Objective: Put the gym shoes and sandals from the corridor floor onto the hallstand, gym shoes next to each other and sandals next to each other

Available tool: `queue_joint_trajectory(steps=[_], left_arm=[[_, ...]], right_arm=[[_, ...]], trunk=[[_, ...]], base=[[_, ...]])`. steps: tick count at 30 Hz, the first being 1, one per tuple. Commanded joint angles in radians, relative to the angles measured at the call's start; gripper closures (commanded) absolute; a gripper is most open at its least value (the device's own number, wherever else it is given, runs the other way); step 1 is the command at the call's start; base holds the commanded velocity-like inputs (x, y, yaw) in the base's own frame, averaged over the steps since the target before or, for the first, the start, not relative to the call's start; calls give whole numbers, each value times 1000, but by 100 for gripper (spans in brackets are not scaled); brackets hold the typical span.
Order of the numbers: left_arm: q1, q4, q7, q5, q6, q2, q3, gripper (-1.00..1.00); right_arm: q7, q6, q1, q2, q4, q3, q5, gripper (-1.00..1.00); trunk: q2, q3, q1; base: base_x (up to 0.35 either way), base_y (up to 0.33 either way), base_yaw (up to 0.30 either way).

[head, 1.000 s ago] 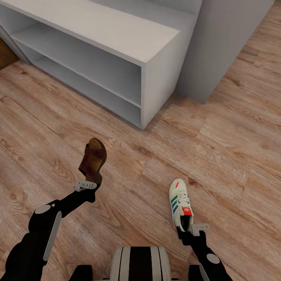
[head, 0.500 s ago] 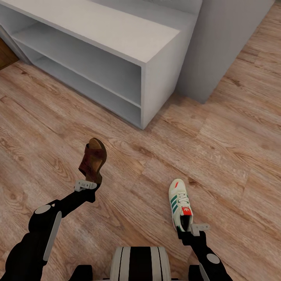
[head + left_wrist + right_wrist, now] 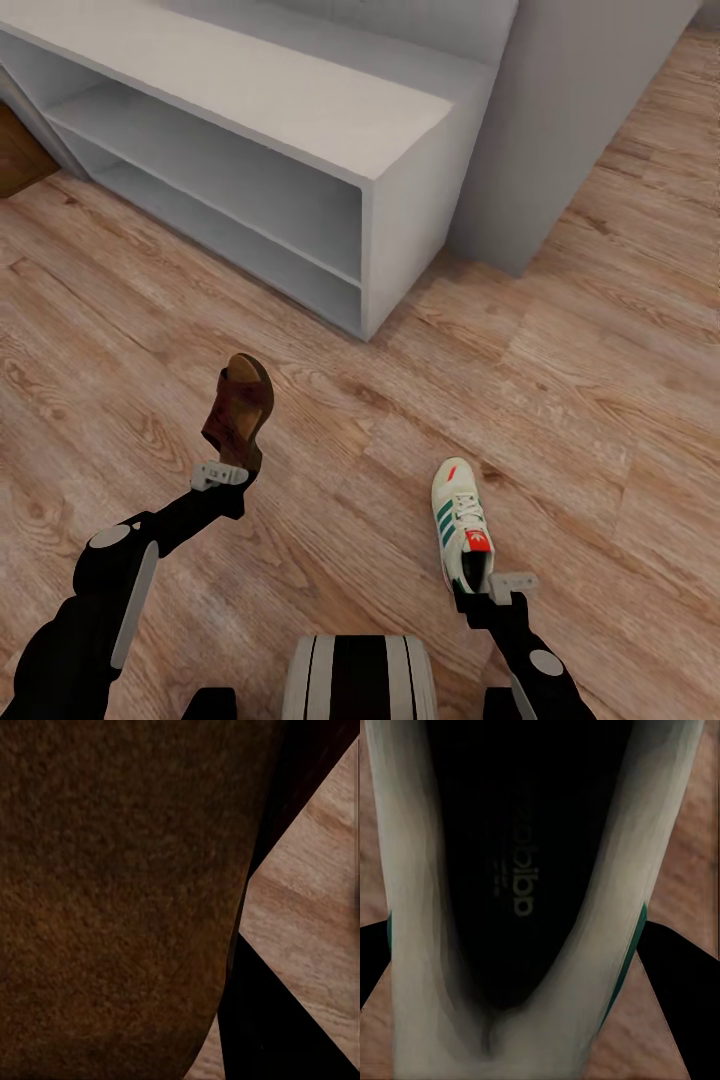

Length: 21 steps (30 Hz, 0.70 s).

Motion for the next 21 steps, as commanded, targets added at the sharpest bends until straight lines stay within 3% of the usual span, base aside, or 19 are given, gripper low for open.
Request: queue_joint_trajectory(steps=[1, 12, 15, 16, 19, 20, 21], left_arm=[[0, -1, -9, -8, 4, 0, 2, 100], [0, 0, -9, -7, 5, 0, 2, 100], [0, 2, -9, -8, 5, 0, -2, 100], [0, 2, -9, -8, 5, 0, -13, 100], [0, 2, -9, -8, 6, 0, -36, 100], [0, 1, -10, -9, 10, 0, -52, 100], [1, 1, -10, -8, 12, 0, -53, 100]], right_arm=[[-1, 6, 0, -1, -2, 2, 0, 100], [-3, 9, 0, 3, -21, 6, 1, 100], [-4, 18, 0, 5, -105, 6, 1, 100], [-5, 28, 2, 6, -191, 7, 1, 100], [-6, 95, 6, 6, -315, 8, 3, 100], [-5, 249, 9, 7, -381, 7, 2, 100], [-5, 291, 9, 7, -391, 6, 2, 100]], trunk=[[0, 3, -1], [3, 46, -6], [3, 58, -7], [4, 61, -7], [4, 73, -9], [4, 77, -9], [5, 81, -10]], base=[[0, 0, 0], [0, 0, 0], [0, 0, 0], [0, 0, 0], [0, 0, 0], [0, 0, 0], [0, 0, 0]])
